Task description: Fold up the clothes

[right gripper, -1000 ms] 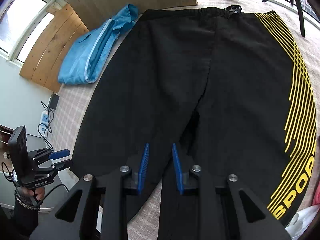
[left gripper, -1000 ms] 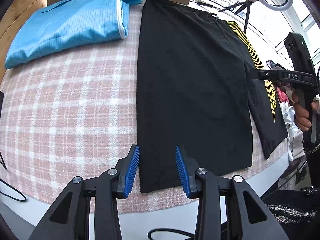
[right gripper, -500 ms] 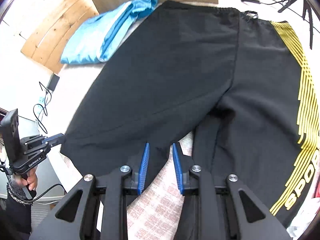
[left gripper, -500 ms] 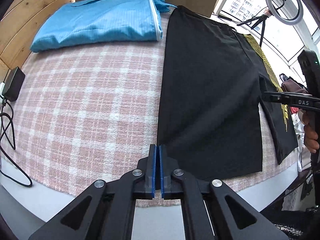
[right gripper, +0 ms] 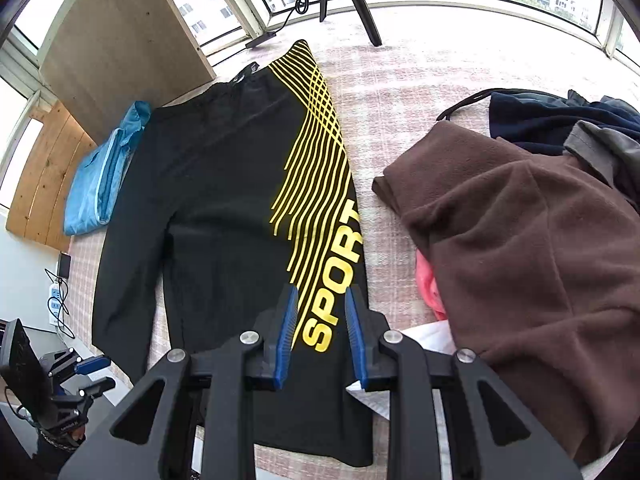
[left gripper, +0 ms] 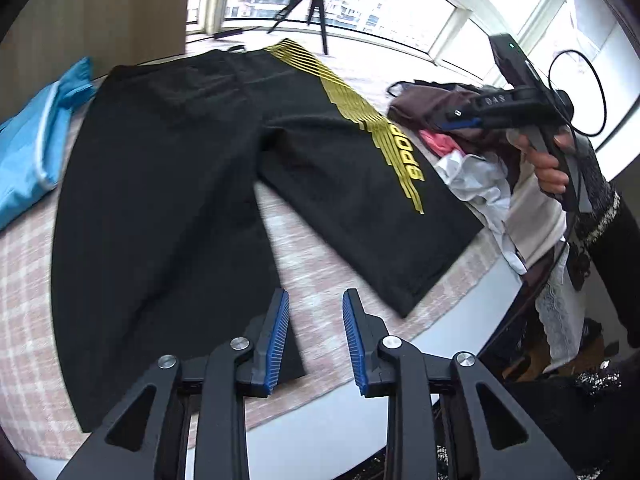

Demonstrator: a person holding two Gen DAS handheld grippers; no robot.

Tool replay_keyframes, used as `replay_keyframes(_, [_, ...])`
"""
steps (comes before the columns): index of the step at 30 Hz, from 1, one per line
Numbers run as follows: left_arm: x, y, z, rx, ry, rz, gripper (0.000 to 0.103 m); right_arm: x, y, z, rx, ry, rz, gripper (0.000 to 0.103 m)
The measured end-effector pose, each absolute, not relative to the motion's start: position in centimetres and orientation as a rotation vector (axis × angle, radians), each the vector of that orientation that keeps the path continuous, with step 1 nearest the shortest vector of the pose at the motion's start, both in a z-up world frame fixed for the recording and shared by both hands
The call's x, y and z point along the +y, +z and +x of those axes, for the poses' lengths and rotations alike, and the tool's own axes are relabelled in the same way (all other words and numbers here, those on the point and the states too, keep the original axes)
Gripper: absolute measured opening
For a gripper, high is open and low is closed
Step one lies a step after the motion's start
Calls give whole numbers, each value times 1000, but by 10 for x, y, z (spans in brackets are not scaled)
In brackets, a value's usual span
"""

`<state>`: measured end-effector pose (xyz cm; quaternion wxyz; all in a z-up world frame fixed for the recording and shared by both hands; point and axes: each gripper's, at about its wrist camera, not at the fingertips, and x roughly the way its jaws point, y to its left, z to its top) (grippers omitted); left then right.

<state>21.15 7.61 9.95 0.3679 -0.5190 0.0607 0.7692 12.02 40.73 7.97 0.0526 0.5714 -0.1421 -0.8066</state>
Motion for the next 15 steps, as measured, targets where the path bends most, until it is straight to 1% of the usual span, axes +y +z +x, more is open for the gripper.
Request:
replay_keyframes(4, [141, 94, 235, 197, 1924, -1315, 32, 422, 75, 102, -365, -2406, 1726, 24])
replay_keyframes(9, [182, 84, 244, 171, 1915, -1353, 32, 425, 78, 46, -341, -2358, 1654, 24])
replay_keyframes(11, [202, 83, 245, 155, 1905, -1361, 32, 425, 82, 15, -375, -2333, 1621, 28])
replay_keyframes(12, [213, 83, 247, 152, 1901, -1355, 32, 424, 81, -4, -391, -2319, 1608, 28])
replay_keyframes(13, [226, 84, 249, 159, 1901, -1340, 32, 422, 80, -24, -406, -2307, 1595, 28])
replay_keyframes(14, [238, 84, 251, 167, 1901, -1328, 34, 418, 79, -41, -372, -2330, 1585, 28])
replay_keyframes(15, [251, 84, 252, 172, 1901, -1319, 39, 415, 77, -57, -334, -2359, 1577, 28])
